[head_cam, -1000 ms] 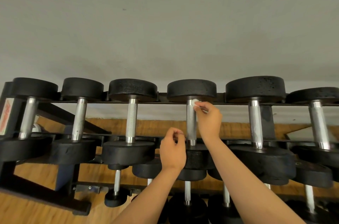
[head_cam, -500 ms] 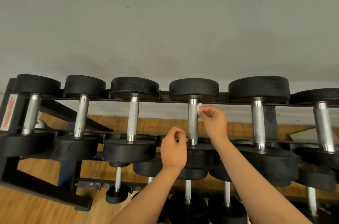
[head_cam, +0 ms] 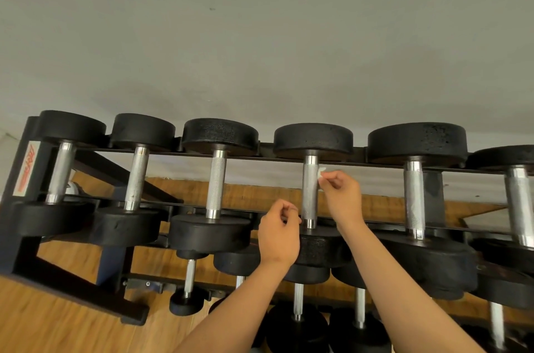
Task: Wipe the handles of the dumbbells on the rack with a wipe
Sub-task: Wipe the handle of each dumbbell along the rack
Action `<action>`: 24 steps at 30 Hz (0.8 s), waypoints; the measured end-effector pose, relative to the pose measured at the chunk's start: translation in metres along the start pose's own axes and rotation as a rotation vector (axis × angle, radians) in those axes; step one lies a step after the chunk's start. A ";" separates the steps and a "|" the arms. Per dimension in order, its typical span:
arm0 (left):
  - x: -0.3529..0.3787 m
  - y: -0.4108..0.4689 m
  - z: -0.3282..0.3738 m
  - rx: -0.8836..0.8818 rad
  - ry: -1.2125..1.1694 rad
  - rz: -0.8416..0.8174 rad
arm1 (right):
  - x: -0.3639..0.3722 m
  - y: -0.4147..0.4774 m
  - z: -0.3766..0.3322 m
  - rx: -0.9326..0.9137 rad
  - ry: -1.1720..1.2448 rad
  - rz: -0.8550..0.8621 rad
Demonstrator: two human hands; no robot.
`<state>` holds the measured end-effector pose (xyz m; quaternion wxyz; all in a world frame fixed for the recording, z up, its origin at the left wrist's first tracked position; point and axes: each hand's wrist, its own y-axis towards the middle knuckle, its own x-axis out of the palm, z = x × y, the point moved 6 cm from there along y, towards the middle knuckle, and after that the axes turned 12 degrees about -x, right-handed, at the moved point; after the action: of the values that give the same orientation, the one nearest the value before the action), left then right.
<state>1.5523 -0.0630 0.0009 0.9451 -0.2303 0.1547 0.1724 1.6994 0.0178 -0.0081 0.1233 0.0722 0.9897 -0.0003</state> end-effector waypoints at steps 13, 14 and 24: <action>0.000 0.000 0.000 0.004 -0.005 -0.014 | 0.002 -0.003 0.005 0.071 0.008 -0.042; 0.000 0.000 0.000 0.001 -0.007 -0.012 | 0.003 0.001 0.002 0.069 0.009 -0.038; -0.001 0.000 0.001 0.028 0.000 -0.006 | 0.000 -0.009 0.001 0.099 0.009 -0.046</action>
<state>1.5521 -0.0630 0.0024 0.9488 -0.2177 0.1565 0.1672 1.6987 0.0088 -0.0093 0.1151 0.0554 0.9905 -0.0516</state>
